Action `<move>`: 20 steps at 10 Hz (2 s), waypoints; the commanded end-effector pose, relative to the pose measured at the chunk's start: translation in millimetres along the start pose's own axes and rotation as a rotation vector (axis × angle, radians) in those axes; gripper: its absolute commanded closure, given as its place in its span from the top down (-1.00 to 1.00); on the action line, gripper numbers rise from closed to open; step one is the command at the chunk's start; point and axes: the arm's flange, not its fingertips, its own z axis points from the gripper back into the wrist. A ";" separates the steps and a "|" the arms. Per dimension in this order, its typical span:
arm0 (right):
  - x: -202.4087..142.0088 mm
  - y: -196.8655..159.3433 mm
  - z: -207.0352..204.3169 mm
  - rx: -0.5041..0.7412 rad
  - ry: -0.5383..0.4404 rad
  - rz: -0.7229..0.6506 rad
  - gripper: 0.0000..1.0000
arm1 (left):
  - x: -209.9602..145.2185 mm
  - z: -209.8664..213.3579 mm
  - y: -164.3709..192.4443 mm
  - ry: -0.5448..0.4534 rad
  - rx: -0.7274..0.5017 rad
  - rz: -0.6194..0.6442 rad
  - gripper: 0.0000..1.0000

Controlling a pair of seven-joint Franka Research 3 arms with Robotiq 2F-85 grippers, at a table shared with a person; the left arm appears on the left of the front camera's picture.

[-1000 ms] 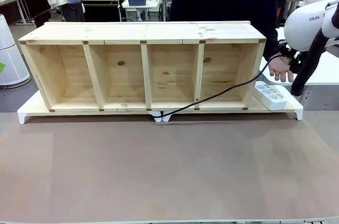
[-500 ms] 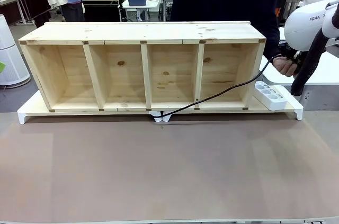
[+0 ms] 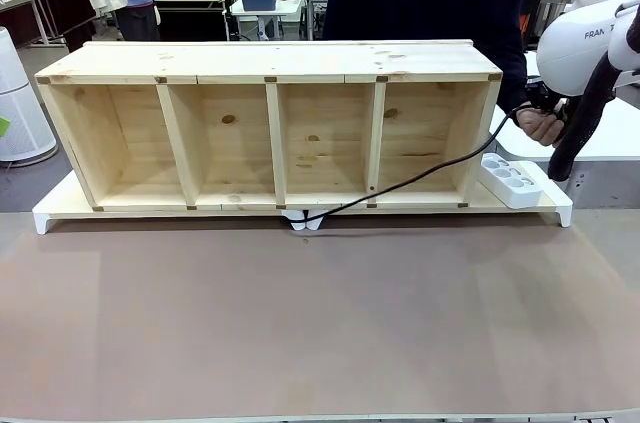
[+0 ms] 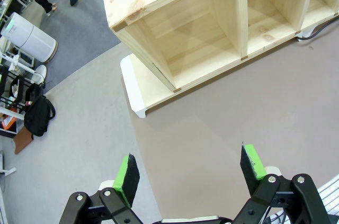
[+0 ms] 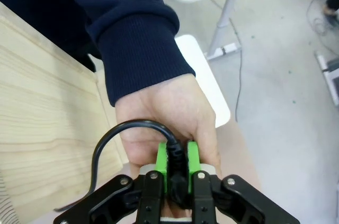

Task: Perform cable management.
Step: Release the Power Cable when the human grasps it.

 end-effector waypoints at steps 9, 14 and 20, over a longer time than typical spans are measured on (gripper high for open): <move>4.5 -5.1 5.0 0.022 0.053 -0.022 1.00 | 0.4 -0.1 -0.1 -0.002 0.002 0.007 1.00; 3.3 -3.7 3.2 0.004 0.033 -0.023 1.00 | 0.4 -0.1 -0.1 -0.002 0.002 0.007 1.00; 3.3 -3.7 3.2 0.004 0.033 -0.023 1.00 | 0.4 -0.1 -0.1 -0.002 0.002 0.007 1.00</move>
